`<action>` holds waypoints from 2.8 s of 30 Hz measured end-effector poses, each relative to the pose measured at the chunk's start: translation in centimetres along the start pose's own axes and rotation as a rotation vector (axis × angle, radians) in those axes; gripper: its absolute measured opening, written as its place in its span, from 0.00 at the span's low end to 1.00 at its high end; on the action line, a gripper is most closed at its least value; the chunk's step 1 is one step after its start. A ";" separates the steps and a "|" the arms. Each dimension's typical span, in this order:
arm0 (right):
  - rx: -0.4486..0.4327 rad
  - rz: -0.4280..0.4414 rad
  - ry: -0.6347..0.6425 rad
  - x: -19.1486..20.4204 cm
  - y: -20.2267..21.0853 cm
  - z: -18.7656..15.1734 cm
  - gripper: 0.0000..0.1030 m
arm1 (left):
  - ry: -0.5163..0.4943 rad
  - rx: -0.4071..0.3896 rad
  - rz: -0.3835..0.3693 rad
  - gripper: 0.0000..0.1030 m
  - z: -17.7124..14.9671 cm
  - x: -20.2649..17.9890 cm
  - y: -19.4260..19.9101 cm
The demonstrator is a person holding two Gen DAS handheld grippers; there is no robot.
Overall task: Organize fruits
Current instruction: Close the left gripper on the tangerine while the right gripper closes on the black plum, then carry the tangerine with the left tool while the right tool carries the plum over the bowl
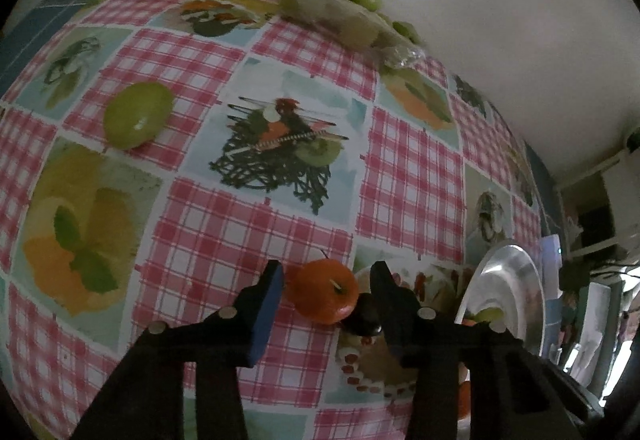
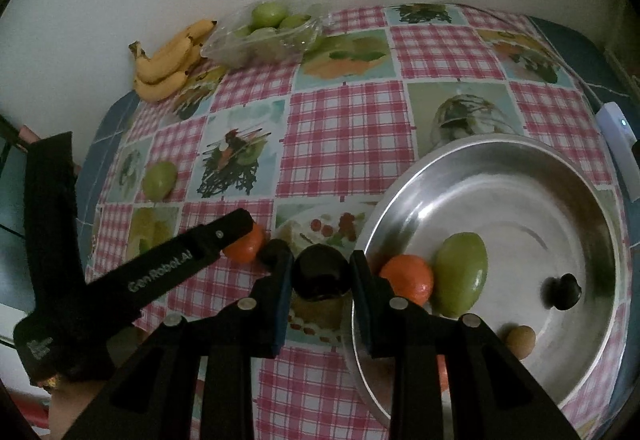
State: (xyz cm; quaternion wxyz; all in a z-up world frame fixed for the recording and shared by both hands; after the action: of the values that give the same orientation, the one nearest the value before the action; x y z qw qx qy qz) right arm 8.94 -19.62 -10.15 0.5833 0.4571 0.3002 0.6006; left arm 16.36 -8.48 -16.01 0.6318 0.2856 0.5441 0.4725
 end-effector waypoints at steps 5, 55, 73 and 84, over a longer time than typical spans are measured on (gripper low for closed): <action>0.001 0.002 -0.008 -0.3 0.0 0.0 0.29 | -0.010 -0.010 0.014 0.37 -0.1 0.0 -0.1; -0.052 -0.070 -0.313 -10.0 2.4 -1.1 0.29 | 0.010 -0.113 0.009 0.37 0.9 -1.9 3.9; -0.093 -0.120 -0.456 -15.6 4.6 -2.8 0.29 | -0.491 0.023 -0.036 0.38 -10.2 -15.9 1.6; -0.045 -0.110 -0.443 -15.1 3.1 -3.2 0.29 | -0.464 0.072 -0.057 0.38 -10.8 -15.5 0.1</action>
State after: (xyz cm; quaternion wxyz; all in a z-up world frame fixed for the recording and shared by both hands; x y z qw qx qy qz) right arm 3.22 -34.22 -11.69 0.6768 0.5476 0.1758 0.4595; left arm 6.56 -24.21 -12.07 0.7424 0.3933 0.4086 0.3567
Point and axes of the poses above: each gripper's, at about its wrist camera, not at the fingertips, and y roughly against the way its jaws point, x to its left, z to its top, the point moved 8 cm from there along -y, roughly the way its jaws point, and after that the axes turned 7 degrees about y, right-handed, at the moved point
